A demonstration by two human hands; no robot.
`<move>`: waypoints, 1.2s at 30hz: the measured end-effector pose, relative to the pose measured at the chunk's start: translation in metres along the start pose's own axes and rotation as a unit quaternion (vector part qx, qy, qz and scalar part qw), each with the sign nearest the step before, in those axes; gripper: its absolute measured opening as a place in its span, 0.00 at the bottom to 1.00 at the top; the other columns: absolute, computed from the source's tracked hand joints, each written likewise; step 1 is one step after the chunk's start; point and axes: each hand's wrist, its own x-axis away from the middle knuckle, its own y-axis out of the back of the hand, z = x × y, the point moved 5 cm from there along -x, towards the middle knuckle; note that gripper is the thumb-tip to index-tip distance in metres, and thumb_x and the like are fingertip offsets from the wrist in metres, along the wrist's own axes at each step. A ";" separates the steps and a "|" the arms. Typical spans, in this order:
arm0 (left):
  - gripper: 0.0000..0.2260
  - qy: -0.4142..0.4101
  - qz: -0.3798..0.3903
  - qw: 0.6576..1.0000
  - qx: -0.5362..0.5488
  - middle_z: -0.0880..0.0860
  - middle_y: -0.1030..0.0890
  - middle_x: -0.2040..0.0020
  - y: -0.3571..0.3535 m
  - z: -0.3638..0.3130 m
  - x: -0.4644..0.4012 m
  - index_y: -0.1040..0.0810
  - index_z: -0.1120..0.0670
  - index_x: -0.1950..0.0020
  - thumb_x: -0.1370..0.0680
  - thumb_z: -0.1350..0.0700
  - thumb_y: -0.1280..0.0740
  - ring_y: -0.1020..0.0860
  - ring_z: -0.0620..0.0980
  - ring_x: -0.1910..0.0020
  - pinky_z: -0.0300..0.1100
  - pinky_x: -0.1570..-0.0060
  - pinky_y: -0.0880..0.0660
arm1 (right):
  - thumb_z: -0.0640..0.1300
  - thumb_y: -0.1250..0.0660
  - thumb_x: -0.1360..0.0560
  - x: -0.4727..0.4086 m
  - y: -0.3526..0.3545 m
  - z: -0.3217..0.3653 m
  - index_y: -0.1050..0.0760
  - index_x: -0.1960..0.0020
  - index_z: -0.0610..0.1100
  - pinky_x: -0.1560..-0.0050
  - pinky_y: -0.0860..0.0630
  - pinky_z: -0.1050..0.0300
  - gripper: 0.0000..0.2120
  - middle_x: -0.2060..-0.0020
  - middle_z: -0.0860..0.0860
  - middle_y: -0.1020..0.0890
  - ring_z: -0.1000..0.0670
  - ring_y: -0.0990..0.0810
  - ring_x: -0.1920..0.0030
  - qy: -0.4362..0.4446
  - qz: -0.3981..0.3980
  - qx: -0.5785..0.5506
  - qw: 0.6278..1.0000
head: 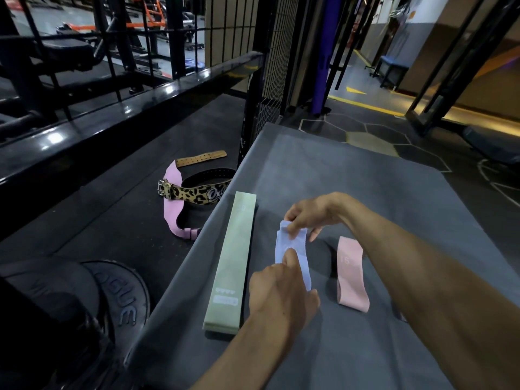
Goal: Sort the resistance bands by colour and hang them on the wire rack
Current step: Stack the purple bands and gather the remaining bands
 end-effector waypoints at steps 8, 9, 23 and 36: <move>0.21 -0.011 -0.012 1.000 -0.008 0.52 0.19 0.48 0.009 -0.005 -0.002 0.36 0.52 0.38 0.22 0.40 0.37 0.18 0.56 0.50 0.46 0.62 0.37 | 0.40 0.30 0.23 0.017 0.018 -0.018 0.22 0.40 0.43 0.45 0.18 0.52 0.12 0.50 0.49 0.18 0.52 0.19 0.53 0.011 -0.038 -0.024 0.999; 0.20 -0.013 -0.013 1.000 -0.009 0.52 0.20 0.48 0.010 -0.006 -0.003 0.36 0.52 0.38 0.21 0.40 0.37 0.18 0.56 0.50 0.47 0.62 0.38 | 0.41 0.29 0.23 0.016 0.018 -0.023 0.22 0.39 0.43 0.44 0.19 0.51 0.13 0.48 0.48 0.18 0.51 0.19 0.52 -0.001 -0.042 -0.018 0.999; 0.24 -0.009 0.016 1.000 -0.017 0.53 0.25 0.43 0.012 -0.002 0.000 0.37 0.49 0.33 0.21 0.35 0.40 0.24 0.57 0.45 0.48 0.57 0.37 | 0.48 0.32 0.22 0.023 0.014 -0.014 0.25 0.33 0.47 0.53 0.26 0.56 0.18 0.40 0.48 0.19 0.46 0.19 0.44 -0.048 -0.104 0.183 0.976; 0.22 -0.013 0.062 0.998 -0.017 0.54 0.24 0.42 0.015 -0.001 0.006 0.37 0.50 0.32 0.19 0.37 0.42 0.22 0.58 0.45 0.48 0.57 0.36 | 0.49 0.32 0.23 0.034 0.018 -0.008 0.33 0.25 0.49 0.33 0.30 0.54 0.28 0.29 0.51 0.26 0.46 0.26 0.32 -0.053 -0.136 0.213 0.966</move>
